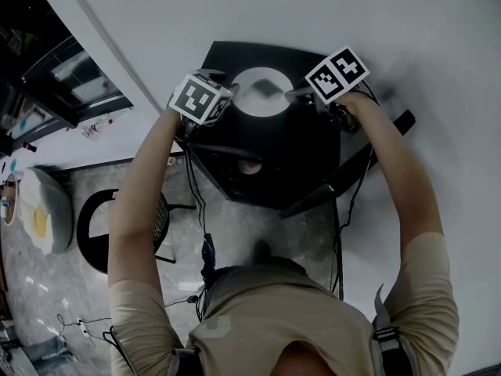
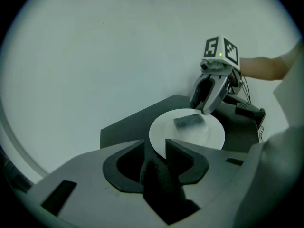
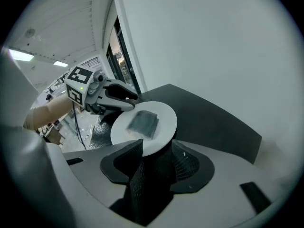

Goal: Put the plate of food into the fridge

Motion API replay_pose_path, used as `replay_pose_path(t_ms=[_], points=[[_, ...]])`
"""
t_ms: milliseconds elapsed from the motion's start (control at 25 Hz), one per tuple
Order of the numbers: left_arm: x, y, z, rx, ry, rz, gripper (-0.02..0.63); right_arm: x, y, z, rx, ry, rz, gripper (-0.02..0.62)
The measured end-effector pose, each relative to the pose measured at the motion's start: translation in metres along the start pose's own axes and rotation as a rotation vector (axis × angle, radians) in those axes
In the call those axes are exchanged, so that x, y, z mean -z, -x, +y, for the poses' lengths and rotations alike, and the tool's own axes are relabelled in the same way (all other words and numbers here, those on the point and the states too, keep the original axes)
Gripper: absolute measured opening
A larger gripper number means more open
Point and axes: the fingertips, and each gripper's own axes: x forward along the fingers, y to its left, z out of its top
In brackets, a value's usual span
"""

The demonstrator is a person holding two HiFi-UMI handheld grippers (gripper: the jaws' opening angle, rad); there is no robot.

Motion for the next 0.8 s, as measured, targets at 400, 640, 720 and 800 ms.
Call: replay_pose_path(t_ms=[400, 640, 720, 800], points=[[0.003, 0.0, -0.011, 0.058, 0.095, -0.02, 0.052, 0.008, -0.002, 0.006, -0.071, -0.102, -0.012, 0.164], [0.007, 0.009, -0.018, 0.072, 0.084, -0.018, 0.048, 0.011, 0.001, 0.016, -0.088, -0.092, 0.001, 0.163], [0.011, 0.013, -0.022, 0.068, 0.078, -0.023, 0.048, 0.014, 0.0, 0.02, -0.095, -0.084, -0.001, 0.163], [0.018, 0.015, -0.028, 0.06, 0.07, -0.027, 0.046, 0.02, -0.003, 0.024, -0.105, -0.076, 0.0, 0.163]])
